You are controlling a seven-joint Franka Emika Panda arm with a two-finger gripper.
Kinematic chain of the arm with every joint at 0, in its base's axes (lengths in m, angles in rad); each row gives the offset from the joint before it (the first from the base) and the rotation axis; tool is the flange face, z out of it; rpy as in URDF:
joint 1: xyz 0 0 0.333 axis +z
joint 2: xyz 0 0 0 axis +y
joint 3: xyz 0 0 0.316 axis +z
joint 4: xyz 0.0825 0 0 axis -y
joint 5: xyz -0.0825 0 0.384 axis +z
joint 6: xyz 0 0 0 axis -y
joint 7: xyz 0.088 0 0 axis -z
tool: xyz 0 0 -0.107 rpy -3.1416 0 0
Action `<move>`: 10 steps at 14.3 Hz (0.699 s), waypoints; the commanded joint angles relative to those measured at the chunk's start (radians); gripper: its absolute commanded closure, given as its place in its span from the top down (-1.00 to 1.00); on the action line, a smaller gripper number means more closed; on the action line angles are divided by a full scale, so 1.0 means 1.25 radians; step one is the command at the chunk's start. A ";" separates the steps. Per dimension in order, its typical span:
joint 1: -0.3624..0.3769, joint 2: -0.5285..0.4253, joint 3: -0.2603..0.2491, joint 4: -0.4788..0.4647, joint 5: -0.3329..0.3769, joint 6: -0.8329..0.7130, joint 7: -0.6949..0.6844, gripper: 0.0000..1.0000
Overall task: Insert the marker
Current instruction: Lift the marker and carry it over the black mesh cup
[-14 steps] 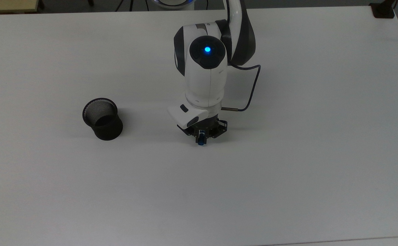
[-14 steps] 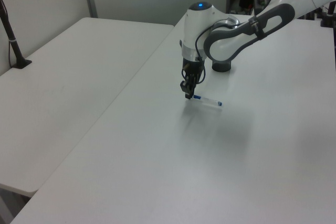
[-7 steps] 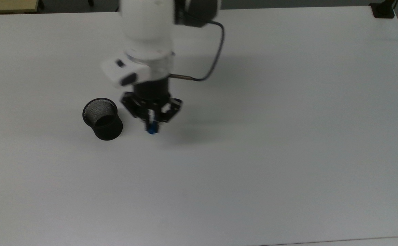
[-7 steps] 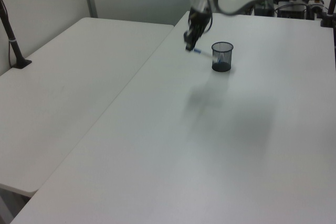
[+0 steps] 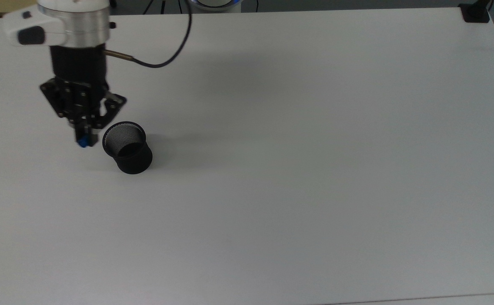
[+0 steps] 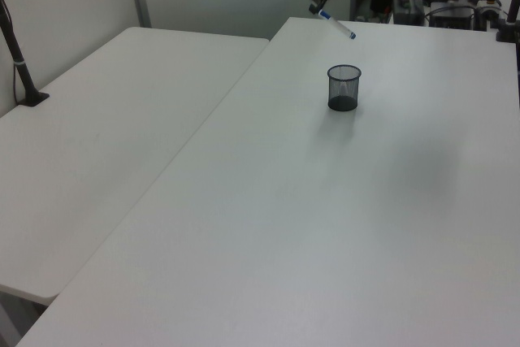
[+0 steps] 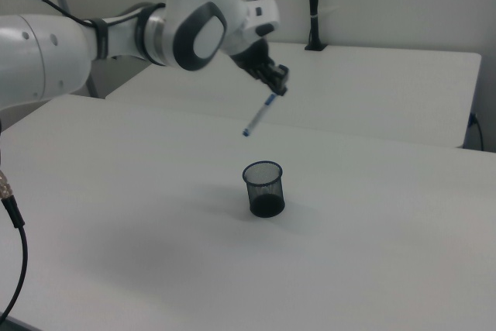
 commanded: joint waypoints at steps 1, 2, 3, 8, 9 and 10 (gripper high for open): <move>-0.050 -0.043 0.007 -0.122 0.008 0.169 -0.001 -1.00; -0.053 -0.051 0.007 -0.162 0.008 0.220 -0.002 -1.00; -0.050 -0.060 0.005 -0.214 0.007 0.292 -0.004 -1.00; -0.021 -0.074 0.009 -0.330 -0.001 0.432 -0.007 -1.00; -0.017 -0.073 0.009 -0.339 -0.001 0.454 -0.007 -1.00; -0.013 -0.073 0.009 -0.347 -0.001 0.470 -0.007 -1.00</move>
